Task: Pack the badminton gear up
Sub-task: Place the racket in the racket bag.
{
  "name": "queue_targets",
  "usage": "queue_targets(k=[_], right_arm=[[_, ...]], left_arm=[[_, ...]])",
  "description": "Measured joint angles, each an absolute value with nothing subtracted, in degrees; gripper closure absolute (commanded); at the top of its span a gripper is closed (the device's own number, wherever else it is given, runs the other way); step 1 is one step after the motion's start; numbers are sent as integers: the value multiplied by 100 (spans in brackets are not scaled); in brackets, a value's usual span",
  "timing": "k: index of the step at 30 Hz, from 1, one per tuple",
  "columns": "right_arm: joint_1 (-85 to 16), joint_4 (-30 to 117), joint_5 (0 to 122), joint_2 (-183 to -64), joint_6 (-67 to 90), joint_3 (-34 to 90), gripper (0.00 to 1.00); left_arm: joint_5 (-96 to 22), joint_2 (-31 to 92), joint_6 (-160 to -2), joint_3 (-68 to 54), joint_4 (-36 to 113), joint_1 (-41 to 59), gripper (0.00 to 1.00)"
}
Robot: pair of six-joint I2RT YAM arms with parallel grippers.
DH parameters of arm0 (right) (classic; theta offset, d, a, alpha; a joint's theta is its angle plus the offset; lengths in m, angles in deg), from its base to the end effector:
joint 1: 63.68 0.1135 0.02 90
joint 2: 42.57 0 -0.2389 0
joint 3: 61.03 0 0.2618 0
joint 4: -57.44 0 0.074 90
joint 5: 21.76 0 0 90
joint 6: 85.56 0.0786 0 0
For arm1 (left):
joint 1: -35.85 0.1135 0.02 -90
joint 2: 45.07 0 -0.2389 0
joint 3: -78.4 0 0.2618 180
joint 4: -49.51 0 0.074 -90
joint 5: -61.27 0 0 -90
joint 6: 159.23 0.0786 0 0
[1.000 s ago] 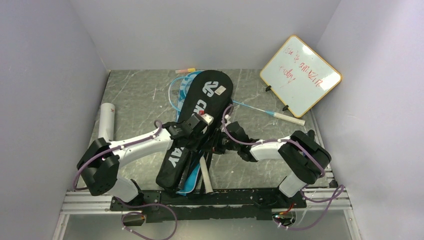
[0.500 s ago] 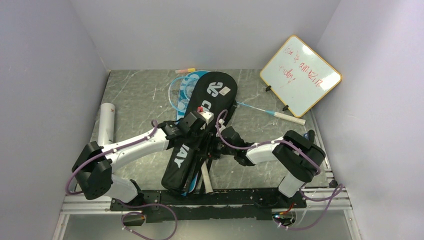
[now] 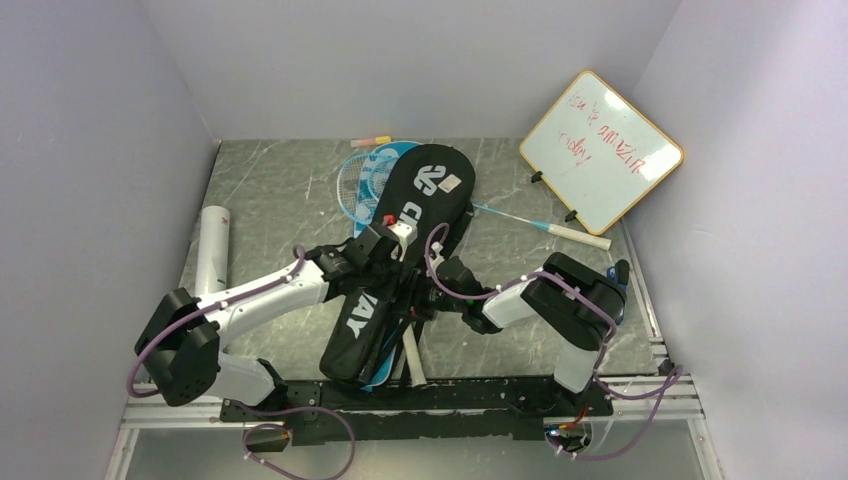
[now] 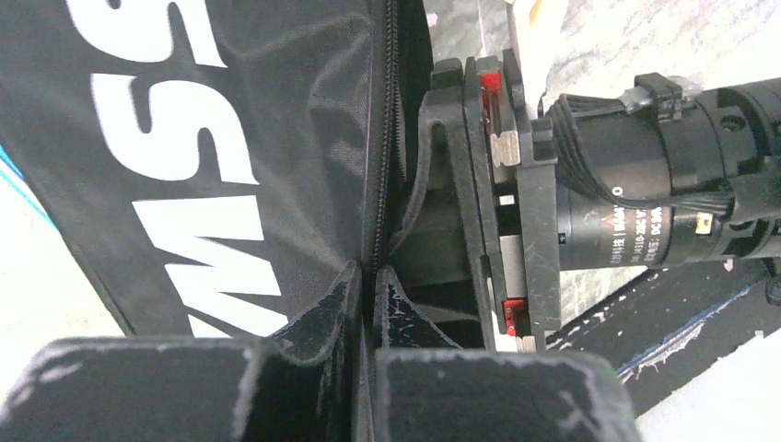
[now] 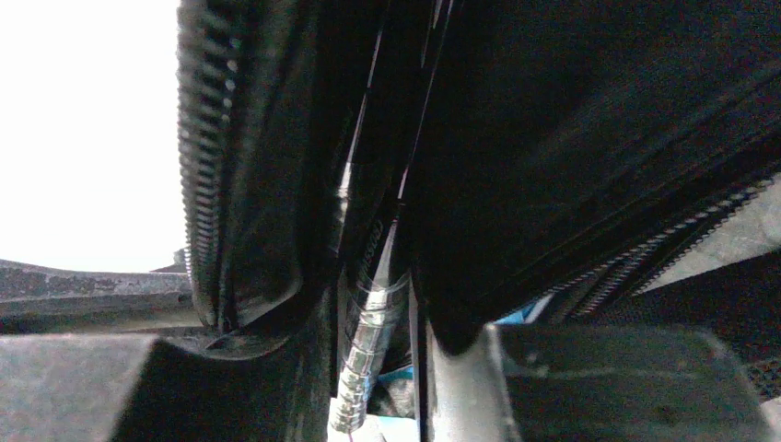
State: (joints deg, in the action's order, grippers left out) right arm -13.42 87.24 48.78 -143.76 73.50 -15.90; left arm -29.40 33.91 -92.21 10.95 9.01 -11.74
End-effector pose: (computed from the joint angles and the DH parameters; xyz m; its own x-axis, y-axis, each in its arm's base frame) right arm 0.2007 0.2823 0.0651 -0.9566 0.2268 -0.1828 -0.0632 0.4511 0.8902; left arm 0.2183 -0.2404 0.1754 -0.7796 0.2747 -0.5628 0.4766 0.8432 -0.2487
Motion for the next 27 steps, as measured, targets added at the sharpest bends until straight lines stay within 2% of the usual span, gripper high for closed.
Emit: queue_targets(k=[3, 4, 13, 22, 27], right_arm=[[-1379, 8770, 4854, -14426, 7392, -1590, 89], [-1401, 8757, 4843, -14426, 7400, -1577, 90], [-1637, 8560, 4758, -14358, 7295, -1481, 92], [-1689, 8553, 4688, -14227, 7287, -1534, 93], [-1689, 8730, 4684, -14205, 7295, -1566, 92]], left_arm=[[-3069, 3385, -9245, 1148, 925, -1157, 95], [-3099, 3382, -9245, 1148, 921, -1146, 95], [-3445, 3264, -9179, 1145, 890, -993, 95], [-4767, 2961, -9597, 1475, 1625, -536, 95], [-5108, 2803, -9813, 1486, 1791, -433, 95]])
